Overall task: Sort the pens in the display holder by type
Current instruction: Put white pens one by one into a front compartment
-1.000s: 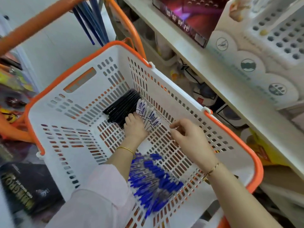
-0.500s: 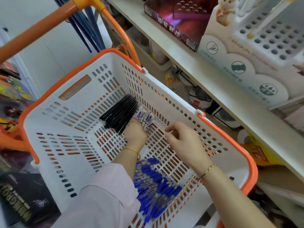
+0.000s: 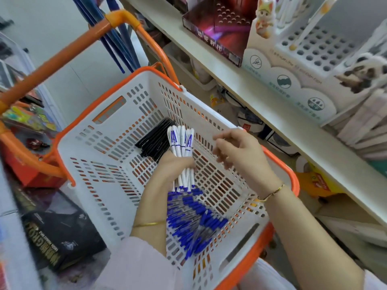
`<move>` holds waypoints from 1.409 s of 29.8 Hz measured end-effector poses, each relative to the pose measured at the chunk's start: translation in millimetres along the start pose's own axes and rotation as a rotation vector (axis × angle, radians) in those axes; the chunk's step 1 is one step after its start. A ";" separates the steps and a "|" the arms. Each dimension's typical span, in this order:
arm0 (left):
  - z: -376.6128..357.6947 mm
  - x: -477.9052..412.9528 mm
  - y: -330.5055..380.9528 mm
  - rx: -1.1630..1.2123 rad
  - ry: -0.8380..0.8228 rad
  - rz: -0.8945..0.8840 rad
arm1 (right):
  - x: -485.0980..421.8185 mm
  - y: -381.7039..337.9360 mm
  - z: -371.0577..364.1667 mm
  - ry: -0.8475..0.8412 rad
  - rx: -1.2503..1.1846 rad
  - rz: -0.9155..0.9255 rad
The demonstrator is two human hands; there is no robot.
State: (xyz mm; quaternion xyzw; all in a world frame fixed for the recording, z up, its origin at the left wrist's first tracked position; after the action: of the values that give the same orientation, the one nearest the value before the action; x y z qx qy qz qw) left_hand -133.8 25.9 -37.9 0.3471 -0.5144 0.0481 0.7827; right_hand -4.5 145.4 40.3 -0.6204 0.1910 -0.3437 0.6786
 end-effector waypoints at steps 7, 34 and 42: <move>-87.8 134.1 69.8 0.352 -0.544 -0.222 | 30.6 -74.1 89.8 0.166 -0.121 0.141; -359.6 294.4 228.6 0.044 -0.909 -0.640 | 83.2 -156.3 381.2 0.238 -0.114 0.185; -353.0 295.5 252.9 0.060 -0.860 -0.728 | 67.0 -180.3 387.5 0.306 0.041 0.247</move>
State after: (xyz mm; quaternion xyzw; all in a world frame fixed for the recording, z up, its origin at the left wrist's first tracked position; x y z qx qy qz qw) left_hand 167.1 342.8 253.6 0.5127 -0.6324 -0.3563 0.4586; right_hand 266.1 374.8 287.9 -0.5190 0.3595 -0.3518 0.6911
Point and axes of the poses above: each hand's wrist, its own x-axis away from the middle knuckle, its own z-axis out of the back of the hand, y = z × x, the point moved 8 cm from there along -x, towards the middle knuckle, and after that the axes turned 13 degrees about z, right-handed, at the moved point
